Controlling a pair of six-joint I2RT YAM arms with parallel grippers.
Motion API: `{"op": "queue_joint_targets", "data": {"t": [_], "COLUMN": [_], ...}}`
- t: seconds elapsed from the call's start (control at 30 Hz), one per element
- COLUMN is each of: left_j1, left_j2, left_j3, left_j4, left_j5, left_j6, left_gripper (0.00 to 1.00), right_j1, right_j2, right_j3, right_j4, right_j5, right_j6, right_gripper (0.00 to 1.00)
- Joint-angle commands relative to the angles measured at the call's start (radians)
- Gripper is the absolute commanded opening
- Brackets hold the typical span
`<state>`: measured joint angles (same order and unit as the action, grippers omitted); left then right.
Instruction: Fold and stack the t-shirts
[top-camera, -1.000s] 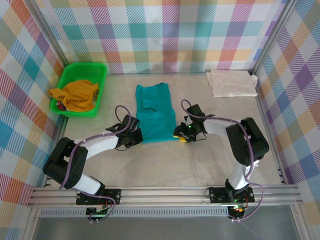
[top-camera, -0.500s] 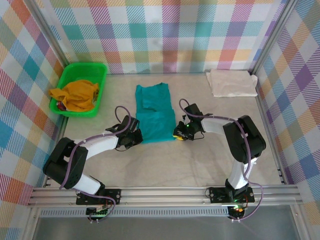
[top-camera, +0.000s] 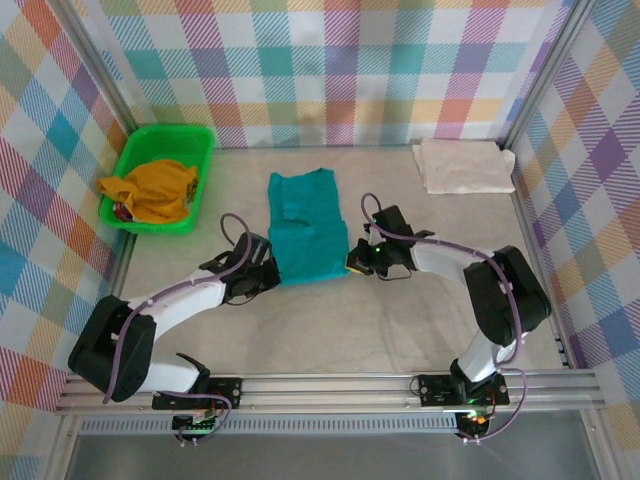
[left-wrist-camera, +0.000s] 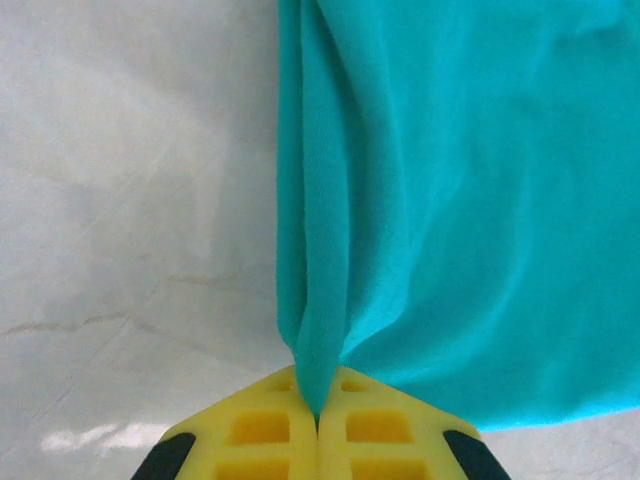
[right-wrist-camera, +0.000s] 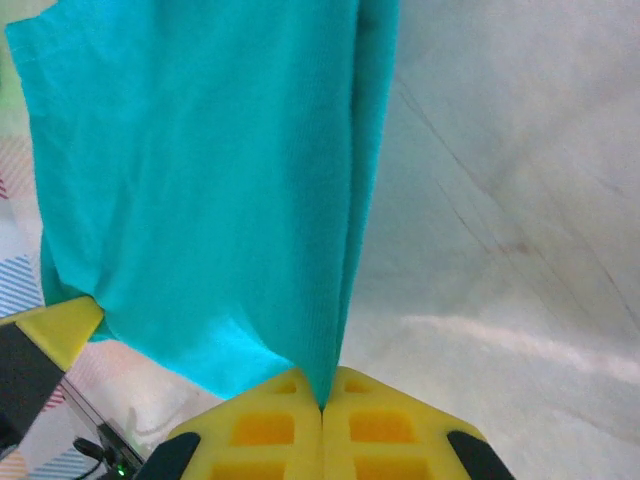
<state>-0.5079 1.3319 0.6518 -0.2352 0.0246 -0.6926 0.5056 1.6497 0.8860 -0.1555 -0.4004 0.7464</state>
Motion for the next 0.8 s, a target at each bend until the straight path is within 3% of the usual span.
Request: {"op": "queue_joint_targets", "data": {"t": [0.0, 0.23, 0.47, 0.77], "left_j1": [0.001, -0.107, -0.191, -0.151], "left_j2": [-0.071, -0.22, -0.327, -0.193], "left_j3": [-0.064, -0.101, -0.048, 0.302], "left_j4": [-0.081, -0.229, -0.275, -0.339], "left_j5": [0.008, 0.047, 0.049, -0.076], "left_j6": [-0.024, -0.057, -0.106, 0.032], "left_gripper": [0.0, 0.0, 0.0, 0.0], "right_j1": [0.005, 0.029, 0.062, 0.046], "right_j2": [-0.065, -0.276, -0.503, -0.388], "right_j3": [-0.096, -0.271, -0.239, 0.017], "right_j4": [-0.013, -0.055, -0.195, -0.211], "right_j5": [-0.015, -0.022, 0.039, 0.161], "right_j6": [-0.027, -0.03, -0.056, -0.119], "right_gripper": [0.0, 0.0, 0.0, 0.0]}}
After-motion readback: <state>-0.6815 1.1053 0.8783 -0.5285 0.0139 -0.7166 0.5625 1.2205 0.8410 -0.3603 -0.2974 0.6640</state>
